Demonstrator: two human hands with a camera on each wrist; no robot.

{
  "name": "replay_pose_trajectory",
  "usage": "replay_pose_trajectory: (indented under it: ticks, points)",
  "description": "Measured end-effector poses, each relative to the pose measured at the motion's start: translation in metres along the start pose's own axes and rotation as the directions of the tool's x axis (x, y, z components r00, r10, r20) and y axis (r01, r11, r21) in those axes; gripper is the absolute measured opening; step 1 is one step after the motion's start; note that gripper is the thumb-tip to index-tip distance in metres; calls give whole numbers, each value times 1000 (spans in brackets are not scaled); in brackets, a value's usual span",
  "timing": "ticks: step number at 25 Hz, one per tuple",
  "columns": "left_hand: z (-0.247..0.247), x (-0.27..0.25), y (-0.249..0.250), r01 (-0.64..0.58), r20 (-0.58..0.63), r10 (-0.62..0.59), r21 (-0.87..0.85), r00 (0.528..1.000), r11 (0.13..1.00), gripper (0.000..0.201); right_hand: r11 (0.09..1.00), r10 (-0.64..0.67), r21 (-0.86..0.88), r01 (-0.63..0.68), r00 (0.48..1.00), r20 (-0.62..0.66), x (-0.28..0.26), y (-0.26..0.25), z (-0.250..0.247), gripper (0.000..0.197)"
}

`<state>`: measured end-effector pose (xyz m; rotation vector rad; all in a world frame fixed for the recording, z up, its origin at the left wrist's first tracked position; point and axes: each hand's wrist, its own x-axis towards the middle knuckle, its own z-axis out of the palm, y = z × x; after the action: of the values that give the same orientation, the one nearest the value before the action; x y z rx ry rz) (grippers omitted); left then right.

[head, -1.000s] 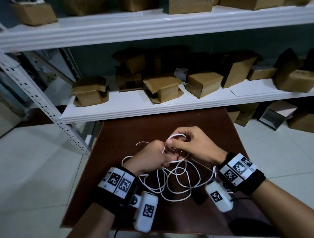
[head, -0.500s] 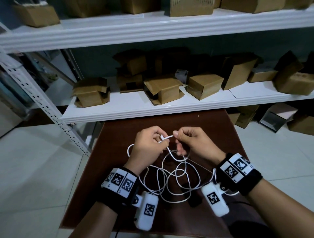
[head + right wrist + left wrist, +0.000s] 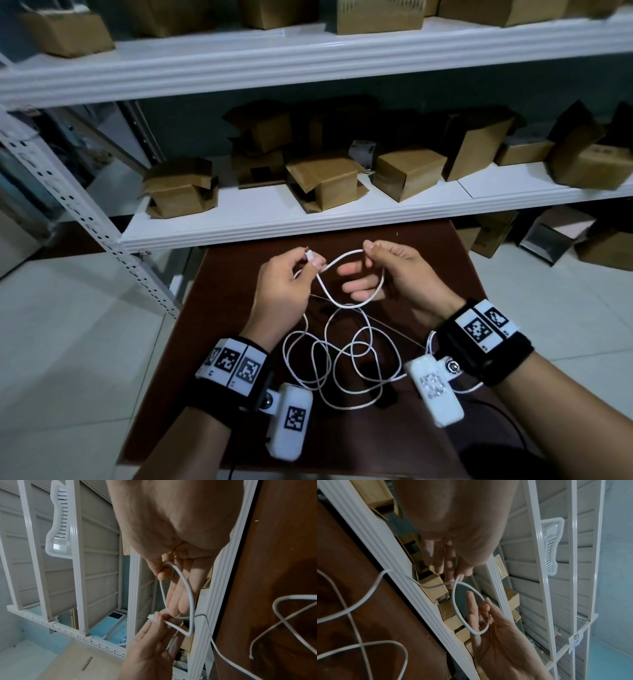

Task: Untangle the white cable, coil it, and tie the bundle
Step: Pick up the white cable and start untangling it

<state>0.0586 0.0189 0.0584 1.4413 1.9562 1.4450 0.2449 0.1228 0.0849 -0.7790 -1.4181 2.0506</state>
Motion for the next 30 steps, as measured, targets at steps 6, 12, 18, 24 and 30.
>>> replay_pose_trajectory:
  ticks: [6,12,18,24,30]
  points:
    - [7,-4,7,18,253,11,-113,967,993,23,998,-14,-59,13,999,-30,-2,-5,1,33]
    - [8,-3,9,147,446,-43,-201,894,968,22,990,-56,-134,42,993,-108,1,-7,-5,33]
    - [-4,3,2,225,532,-96,-184,841,957,16,982,-74,-185,44,984,-162,0,-14,-13,38]
    - [-4,-1,-7,190,593,-135,-31,793,981,21,980,-82,-191,49,982,-172,-1,-9,-10,47]
    - [-16,5,-13,128,447,-126,26,886,991,30,984,-103,-165,71,975,-196,4,-10,-14,44]
